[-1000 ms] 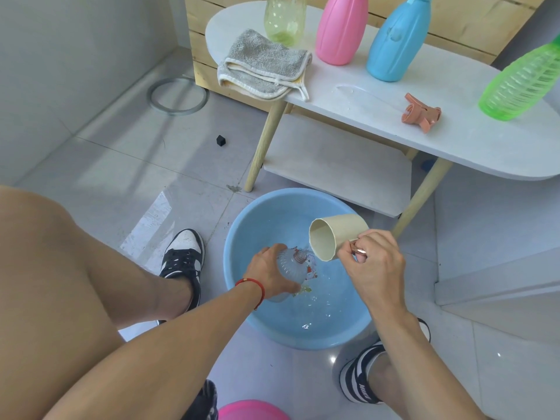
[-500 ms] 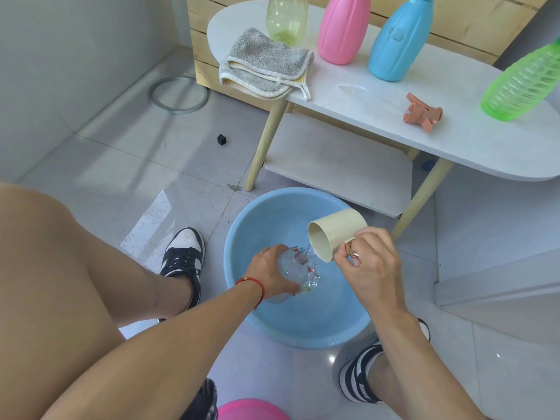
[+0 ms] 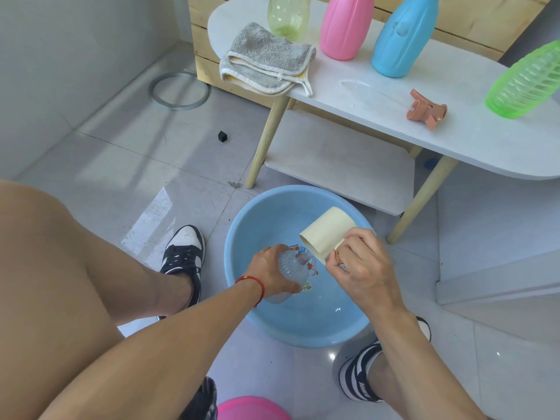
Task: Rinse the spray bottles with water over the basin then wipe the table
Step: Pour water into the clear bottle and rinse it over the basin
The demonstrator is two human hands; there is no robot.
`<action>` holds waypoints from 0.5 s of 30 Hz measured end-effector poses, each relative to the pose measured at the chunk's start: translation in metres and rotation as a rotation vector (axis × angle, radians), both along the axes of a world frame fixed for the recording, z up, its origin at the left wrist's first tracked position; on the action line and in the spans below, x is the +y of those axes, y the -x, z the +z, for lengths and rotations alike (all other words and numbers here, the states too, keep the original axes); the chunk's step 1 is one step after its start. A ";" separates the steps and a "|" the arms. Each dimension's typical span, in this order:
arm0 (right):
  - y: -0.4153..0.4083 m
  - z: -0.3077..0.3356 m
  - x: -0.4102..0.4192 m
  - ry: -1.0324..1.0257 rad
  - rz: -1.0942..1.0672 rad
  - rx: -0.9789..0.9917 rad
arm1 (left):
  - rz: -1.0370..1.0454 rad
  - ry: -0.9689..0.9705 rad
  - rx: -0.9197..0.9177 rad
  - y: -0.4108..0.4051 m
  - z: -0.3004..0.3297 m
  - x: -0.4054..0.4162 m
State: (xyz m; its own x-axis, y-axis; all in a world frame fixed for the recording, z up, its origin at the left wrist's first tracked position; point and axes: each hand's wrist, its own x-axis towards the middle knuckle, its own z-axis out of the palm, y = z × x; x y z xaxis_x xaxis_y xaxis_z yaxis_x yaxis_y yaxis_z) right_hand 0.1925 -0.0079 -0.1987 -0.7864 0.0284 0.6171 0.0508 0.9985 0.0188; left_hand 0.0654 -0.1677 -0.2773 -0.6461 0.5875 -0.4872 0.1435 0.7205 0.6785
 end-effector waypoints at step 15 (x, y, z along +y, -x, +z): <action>-0.002 -0.073 0.003 0.220 -0.605 -0.823 | 0.144 -0.010 -0.062 0.005 -0.006 -0.005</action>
State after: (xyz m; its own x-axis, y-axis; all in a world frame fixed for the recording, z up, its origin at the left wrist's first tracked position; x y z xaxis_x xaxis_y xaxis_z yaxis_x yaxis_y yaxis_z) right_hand 0.1942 -0.0045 -0.2721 -0.7785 0.6044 -0.1693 0.5974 0.7962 0.0954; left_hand 0.0604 -0.1729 -0.2831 -0.6932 0.4957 -0.5232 -0.0035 0.7236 0.6902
